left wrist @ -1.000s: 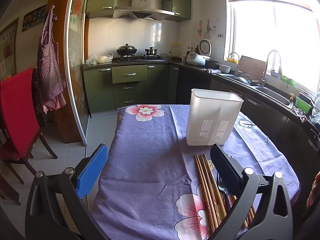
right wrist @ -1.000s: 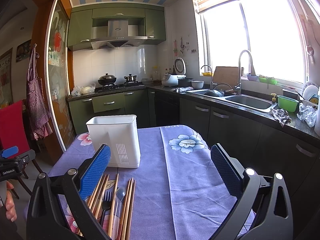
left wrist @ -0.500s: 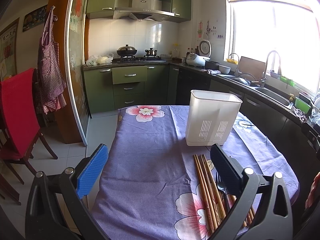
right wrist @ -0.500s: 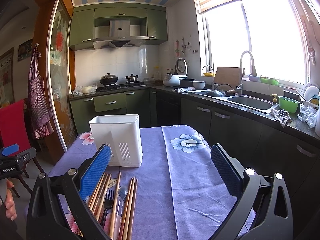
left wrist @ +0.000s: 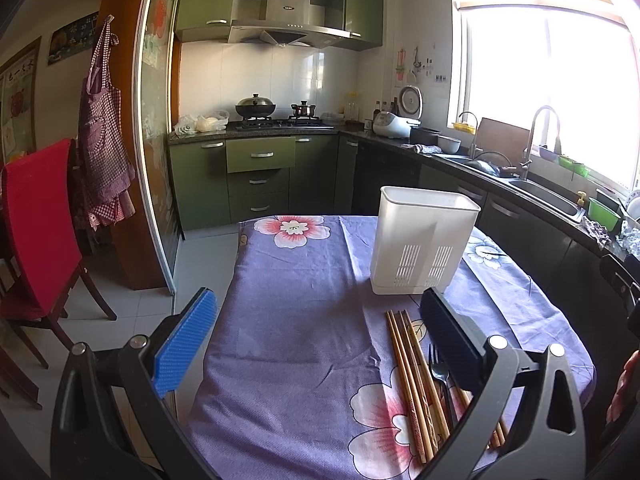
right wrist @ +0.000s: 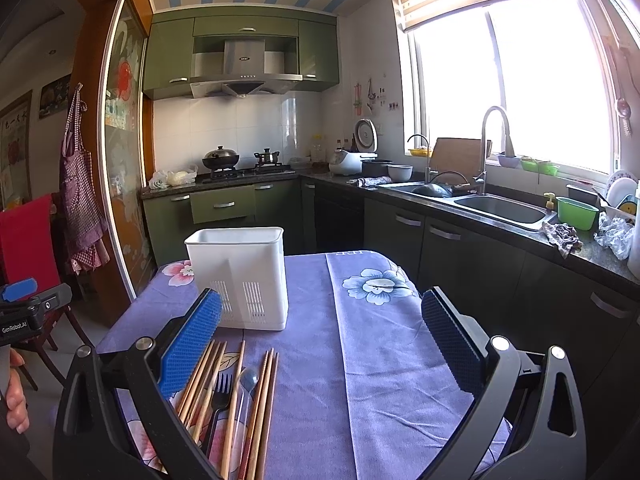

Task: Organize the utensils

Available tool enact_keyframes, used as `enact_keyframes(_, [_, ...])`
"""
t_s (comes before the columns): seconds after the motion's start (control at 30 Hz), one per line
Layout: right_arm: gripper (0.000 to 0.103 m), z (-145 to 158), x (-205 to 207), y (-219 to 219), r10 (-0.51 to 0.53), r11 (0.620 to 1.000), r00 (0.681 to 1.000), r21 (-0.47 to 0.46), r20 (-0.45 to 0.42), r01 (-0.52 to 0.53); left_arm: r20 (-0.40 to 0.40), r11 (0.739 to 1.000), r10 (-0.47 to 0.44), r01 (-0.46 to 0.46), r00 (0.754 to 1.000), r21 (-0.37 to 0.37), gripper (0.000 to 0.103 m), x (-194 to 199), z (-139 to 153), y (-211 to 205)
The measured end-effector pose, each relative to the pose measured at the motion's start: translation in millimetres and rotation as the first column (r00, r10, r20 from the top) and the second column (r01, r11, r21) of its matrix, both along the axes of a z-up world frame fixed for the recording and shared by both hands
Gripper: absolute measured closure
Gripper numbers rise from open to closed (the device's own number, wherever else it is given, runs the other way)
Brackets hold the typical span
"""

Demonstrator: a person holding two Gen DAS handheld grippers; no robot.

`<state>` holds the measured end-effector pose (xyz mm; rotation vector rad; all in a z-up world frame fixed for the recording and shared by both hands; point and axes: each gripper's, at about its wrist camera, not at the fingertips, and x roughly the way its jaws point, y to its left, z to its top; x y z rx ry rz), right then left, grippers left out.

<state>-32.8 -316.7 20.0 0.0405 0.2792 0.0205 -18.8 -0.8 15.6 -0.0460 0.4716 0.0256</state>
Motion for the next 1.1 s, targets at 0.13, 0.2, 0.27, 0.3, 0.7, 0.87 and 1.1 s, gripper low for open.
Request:
enact_keyframes(0.13, [0.004,0.0,-2.7,-0.7,0.001,1.000,1.000,-0.002,0.005,-0.001,0.002,1.000,0.001,-0.001,1.000,-0.003,0.006,-2.2,-0.2,1.9])
enact_keyframes(0.2, [0.004,0.3,-3.5,-0.8,0.001,1.000,1.000,-0.002,0.008,-0.001,0.003,1.000,0.001,-0.001,1.000,-0.003,0.006,-2.6,0.2,2.1])
enact_keyframes(0.27, [0.004,0.5,-3.1,-0.5,0.003,1.000,1.000,-0.003,0.008,-0.003,0.003,1.000,0.001,-0.001,1.000,-0.002,0.006,-2.9,0.1,2.2])
enact_keyframes(0.3, [0.004,0.4,-3.4,-0.7,0.003,1.000,1.000,-0.003,0.009,-0.003,0.003,1.000,0.002,-0.002,1.000,-0.002,0.006,-2.9,0.1,2.2])
enact_keyframes(0.7, [0.004,0.5,-3.9,-1.3,0.008,1.000,1.000,-0.002,0.001,-0.008,-0.001,1.000,-0.009,0.009,1.000,0.006,0.006,-5.7,0.9,-0.7])
enact_keyframes(0.87, [0.004,0.8,-2.7,-1.9,0.007,1.000,1.000,0.000,0.001,-0.007,-0.001,1.000,-0.009,0.009,1.000,0.006,0.006,-5.2,1.0,-1.1])
enact_keyframes(1.1, [0.004,1.1,-2.6,-2.1,0.007,1.000,1.000,0.001,0.003,-0.007,-0.001,1.000,-0.009,0.009,1.000,0.007,0.006,-4.1,0.6,-2.3])
